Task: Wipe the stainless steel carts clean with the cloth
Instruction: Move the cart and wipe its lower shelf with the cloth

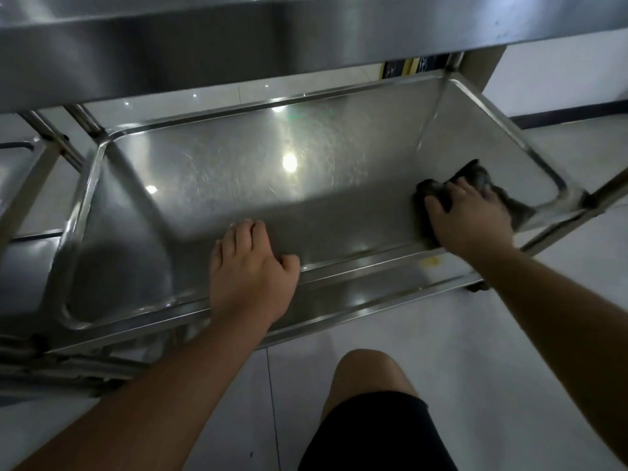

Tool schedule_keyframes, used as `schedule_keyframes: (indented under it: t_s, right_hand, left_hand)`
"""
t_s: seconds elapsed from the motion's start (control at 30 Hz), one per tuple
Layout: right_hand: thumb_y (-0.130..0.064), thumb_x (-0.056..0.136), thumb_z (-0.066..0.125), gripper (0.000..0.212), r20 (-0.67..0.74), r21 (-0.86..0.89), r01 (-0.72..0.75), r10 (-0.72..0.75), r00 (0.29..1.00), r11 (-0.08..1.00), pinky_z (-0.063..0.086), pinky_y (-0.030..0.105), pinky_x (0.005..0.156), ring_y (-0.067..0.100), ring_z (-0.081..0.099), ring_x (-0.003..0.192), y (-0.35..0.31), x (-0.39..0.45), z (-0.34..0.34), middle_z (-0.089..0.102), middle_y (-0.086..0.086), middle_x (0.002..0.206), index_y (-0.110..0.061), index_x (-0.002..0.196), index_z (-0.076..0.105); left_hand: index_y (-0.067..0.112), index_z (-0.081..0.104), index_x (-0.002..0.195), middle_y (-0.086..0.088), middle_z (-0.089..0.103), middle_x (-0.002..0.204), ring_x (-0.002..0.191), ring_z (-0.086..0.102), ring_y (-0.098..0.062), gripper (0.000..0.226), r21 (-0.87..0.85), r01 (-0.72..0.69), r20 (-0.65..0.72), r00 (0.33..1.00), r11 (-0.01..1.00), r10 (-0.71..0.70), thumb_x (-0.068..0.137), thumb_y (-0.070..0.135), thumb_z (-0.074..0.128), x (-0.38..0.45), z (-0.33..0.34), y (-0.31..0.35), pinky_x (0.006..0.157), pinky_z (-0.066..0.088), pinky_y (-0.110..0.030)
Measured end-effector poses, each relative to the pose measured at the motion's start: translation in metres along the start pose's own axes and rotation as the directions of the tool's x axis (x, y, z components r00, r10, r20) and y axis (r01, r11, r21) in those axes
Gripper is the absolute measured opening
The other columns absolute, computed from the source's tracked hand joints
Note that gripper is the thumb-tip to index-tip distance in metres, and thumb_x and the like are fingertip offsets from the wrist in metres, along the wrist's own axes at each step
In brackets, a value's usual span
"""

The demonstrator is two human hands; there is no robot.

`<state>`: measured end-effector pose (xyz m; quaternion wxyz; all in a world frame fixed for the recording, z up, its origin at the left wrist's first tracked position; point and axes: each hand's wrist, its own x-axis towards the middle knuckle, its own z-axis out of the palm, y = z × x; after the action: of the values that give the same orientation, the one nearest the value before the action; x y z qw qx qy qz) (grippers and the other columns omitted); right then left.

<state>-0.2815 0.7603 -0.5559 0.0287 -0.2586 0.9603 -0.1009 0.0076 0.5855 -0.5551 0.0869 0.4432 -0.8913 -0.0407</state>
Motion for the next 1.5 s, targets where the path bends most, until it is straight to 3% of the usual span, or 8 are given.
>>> schedule_keyframes:
  t_s: [0.3, 0.43, 0.53, 0.73, 1.0, 1.1, 1.27, 1.5]
  right_hand:
    - [-0.048, 0.108, 0.042, 0.042, -0.129, 0.194, 0.439, -0.421, 0.898, 0.877, 0.037, 0.046, 0.119, 0.023, 0.050, 0.143, -0.134, -0.124, 0.028, 0.068, -0.005, 0.139, -0.026, 0.122, 0.075]
    - [-0.044, 0.108, 0.044, 0.052, -0.213, 0.448, 0.384, -0.320, 0.923, 0.807, 0.051, 0.038, 0.068, 0.019, 0.066, 0.076, -0.163, -0.138, 0.031, 0.070, 0.003, 0.076, -0.012, 0.077, 0.072]
    - [-0.044, 0.108, 0.047, 0.053, -0.218, 0.476, 0.281, -0.198, 0.956, 0.833, 0.045, 0.035, 0.051, 0.018, 0.059, 0.057, -0.173, -0.138, 0.029, 0.062, -0.001, 0.061, -0.013, 0.070, 0.066]
    - [-0.050, 0.106, 0.049, 0.055, -0.161, 0.424, 0.144, -0.082, 0.984, 0.894, 0.029, 0.023, 0.045, 0.006, 0.052, 0.048, -0.177, -0.139, 0.021, 0.053, -0.006, 0.054, -0.017, 0.062, 0.055]
    - [-0.059, 0.103, 0.049, 0.058, -0.013, 0.406, 0.048, -0.047, 0.999, 0.913, 0.044, 0.026, 0.050, 0.011, 0.054, 0.047, -0.167, -0.159, -0.008, 0.057, -0.001, 0.053, -0.015, 0.067, 0.062]
    - [-0.061, 0.100, 0.051, 0.054, 0.065, 0.577, -0.003, -0.043, 0.997, 0.817, 0.051, 0.021, 0.050, 0.014, 0.066, 0.056, -0.139, -0.177, -0.002, 0.070, 0.001, 0.065, -0.016, 0.079, 0.073]
    - [-0.060, 0.104, 0.045, 0.055, 0.418, 0.375, -0.027, -0.143, 0.897, 0.927, 0.057, 0.033, 0.064, 0.017, 0.069, 0.062, -0.103, -0.187, 0.058, 0.071, 0.003, 0.069, -0.019, 0.084, 0.076]
    - [-0.071, 0.100, 0.039, 0.060, 0.555, 0.311, 0.190, -0.340, 0.759, 0.931, 0.045, 0.022, 0.052, 0.005, 0.065, 0.052, -0.132, -0.131, 0.142, 0.069, -0.008, 0.060, -0.024, 0.080, 0.071]
  left_hand:
    - [0.010, 0.037, 0.160, -0.010, 0.034, 0.167, 0.157, 0.025, -0.030, 0.066, -0.044, -0.015, 0.094, 0.995, 0.999, 0.019, 0.104, 0.043, 0.034, 0.002, -0.005, -0.005, 0.128, 0.018, -0.051]
    - [0.010, 0.035, 0.161, -0.010, 0.031, 0.168, 0.157, 0.023, -0.031, 0.062, -0.068, -0.021, 0.103, 0.994, 0.997, 0.028, 0.108, 0.040, 0.033, 0.001, -0.005, -0.008, 0.129, 0.014, -0.050]
    - [0.008, 0.036, 0.160, -0.012, 0.033, 0.167, 0.155, 0.025, -0.032, 0.061, -0.092, -0.018, 0.117, 0.993, 0.996, 0.029, 0.108, 0.039, 0.032, 0.002, -0.006, -0.009, 0.128, 0.015, -0.051]
    - [0.004, 0.030, 0.164, -0.015, 0.030, 0.169, 0.157, 0.021, -0.035, 0.064, -0.124, -0.047, 0.155, 0.986, 0.991, 0.066, 0.110, 0.039, 0.028, 0.005, -0.004, -0.012, 0.129, 0.013, -0.053]
    - [0.000, 0.027, 0.164, -0.020, 0.029, 0.169, 0.157, 0.020, -0.038, 0.067, -0.111, -0.073, 0.163, 0.982, 0.991, 0.091, 0.109, 0.039, 0.028, 0.003, -0.005, -0.012, 0.129, 0.012, -0.055]
    - [-0.001, 0.032, 0.161, -0.020, 0.033, 0.166, 0.155, 0.025, -0.039, 0.069, -0.106, -0.071, 0.149, 0.985, 0.992, 0.086, 0.107, 0.041, 0.026, 0.003, -0.004, -0.012, 0.127, 0.015, -0.055]
    - [0.000, 0.026, 0.165, -0.019, 0.027, 0.170, 0.157, 0.022, -0.037, 0.074, -0.084, -0.080, 0.136, 0.986, 0.993, 0.091, 0.107, 0.047, 0.023, 0.002, -0.005, -0.013, 0.129, 0.014, -0.054]
    - [0.007, 0.027, 0.166, -0.013, 0.022, 0.174, 0.160, 0.017, -0.031, 0.070, -0.115, -0.104, 0.070, 0.991, 0.988, 0.112, 0.111, 0.050, 0.022, -0.001, 0.000, -0.017, 0.132, 0.009, -0.049]
